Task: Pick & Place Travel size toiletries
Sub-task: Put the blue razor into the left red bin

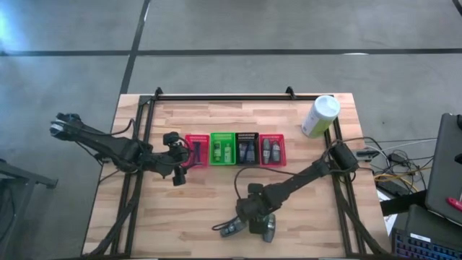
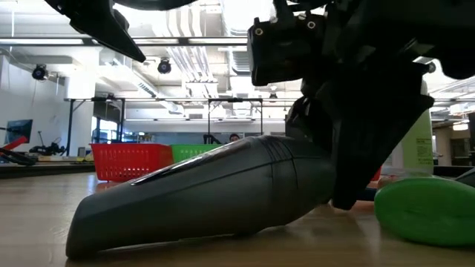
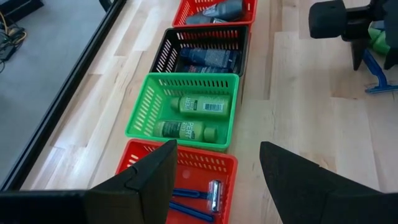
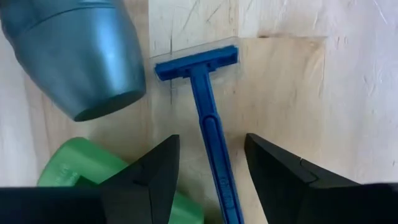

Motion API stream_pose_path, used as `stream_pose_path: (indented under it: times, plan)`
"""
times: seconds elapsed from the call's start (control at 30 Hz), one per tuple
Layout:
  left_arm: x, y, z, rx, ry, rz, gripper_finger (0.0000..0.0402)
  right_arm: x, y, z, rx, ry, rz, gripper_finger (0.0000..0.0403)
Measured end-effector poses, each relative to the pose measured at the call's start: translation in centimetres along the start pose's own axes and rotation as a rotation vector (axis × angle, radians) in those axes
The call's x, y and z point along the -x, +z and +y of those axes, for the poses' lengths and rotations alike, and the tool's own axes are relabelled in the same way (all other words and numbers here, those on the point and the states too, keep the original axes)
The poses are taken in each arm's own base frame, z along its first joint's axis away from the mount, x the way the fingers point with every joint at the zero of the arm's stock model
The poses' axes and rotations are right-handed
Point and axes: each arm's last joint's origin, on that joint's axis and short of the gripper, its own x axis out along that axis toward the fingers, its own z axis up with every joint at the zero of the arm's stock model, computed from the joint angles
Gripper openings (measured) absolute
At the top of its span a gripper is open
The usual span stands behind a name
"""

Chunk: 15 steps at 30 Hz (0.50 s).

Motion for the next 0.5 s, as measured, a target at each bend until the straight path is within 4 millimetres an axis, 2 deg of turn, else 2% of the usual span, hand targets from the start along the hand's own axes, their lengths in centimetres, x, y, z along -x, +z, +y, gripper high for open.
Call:
stream_pose_path:
  times: [0.13, 0.3, 0.5]
  plan:
    - [0.0, 0.0, 0.0, 0.001, 0.000, 0.000, 0.0234, 0.4, -0.2, 0.0, 0.013, -0.009, 0.011, 0.0177]
    - [0.0, 0.0, 0.0, -0.004, 0.000, 0.000, 0.0234, 0.9, 1.0, 0.0, 0.040, 0.005, -0.061, 0.0189]
    - [0.0, 0.0, 0.0, 0.002, 0.000, 0.000, 0.0234, 0.5, 0.1, -0.6, 0.039, -0.033, 0.009, 0.0202]
